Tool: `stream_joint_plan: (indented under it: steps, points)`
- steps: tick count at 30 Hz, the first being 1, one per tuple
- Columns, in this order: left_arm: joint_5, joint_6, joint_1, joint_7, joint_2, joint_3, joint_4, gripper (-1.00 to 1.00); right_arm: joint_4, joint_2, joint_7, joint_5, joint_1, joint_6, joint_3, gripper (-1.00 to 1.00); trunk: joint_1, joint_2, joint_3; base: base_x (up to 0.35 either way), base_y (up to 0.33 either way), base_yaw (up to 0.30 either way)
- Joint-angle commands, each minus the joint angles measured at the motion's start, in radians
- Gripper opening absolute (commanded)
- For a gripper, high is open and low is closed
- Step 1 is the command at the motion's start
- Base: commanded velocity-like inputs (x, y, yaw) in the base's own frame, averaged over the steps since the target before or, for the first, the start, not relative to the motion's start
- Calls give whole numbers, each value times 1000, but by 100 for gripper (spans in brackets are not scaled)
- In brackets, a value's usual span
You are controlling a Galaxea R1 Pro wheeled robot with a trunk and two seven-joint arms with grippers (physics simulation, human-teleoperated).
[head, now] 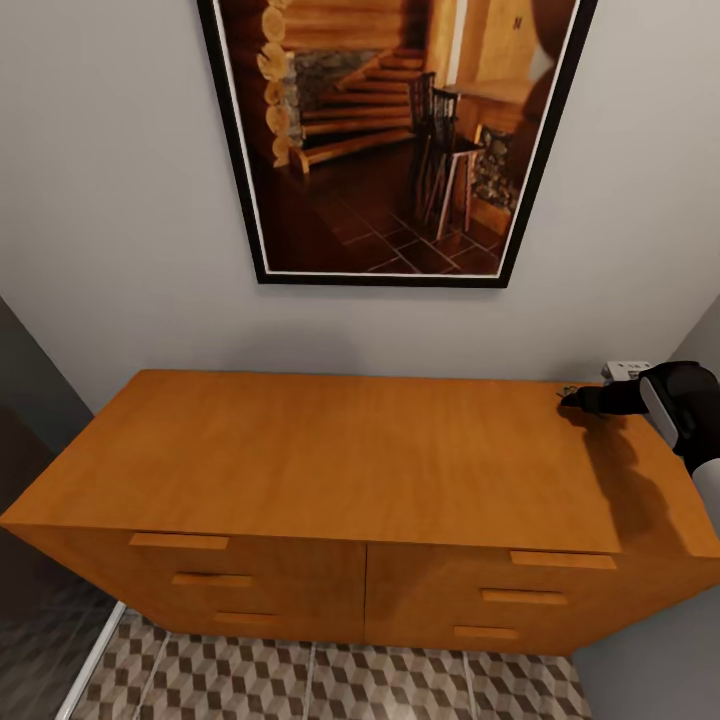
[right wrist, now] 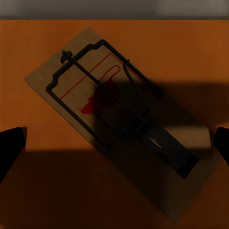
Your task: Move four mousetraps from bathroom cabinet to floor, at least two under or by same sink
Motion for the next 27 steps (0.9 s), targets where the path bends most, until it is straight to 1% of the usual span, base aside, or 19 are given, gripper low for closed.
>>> stream_joint_plan:
  steps: [1,9,27]
  points:
    - [5,-3,-1,3,0,-9,0,-100,0,-1,-2,-11,0,5,5,100,0,0,-1,0,-18,0]
    - [5,-3,-1,3,0,-9,0,-100,1,-1,-2,-11,0,5,5,100,0,0,-1,0,-75,0]
    - [5,-3,-1,3,0,-9,0,-100,4,-1,-2,-11,0,5,5,100,0,0,-1,0,-4,0]
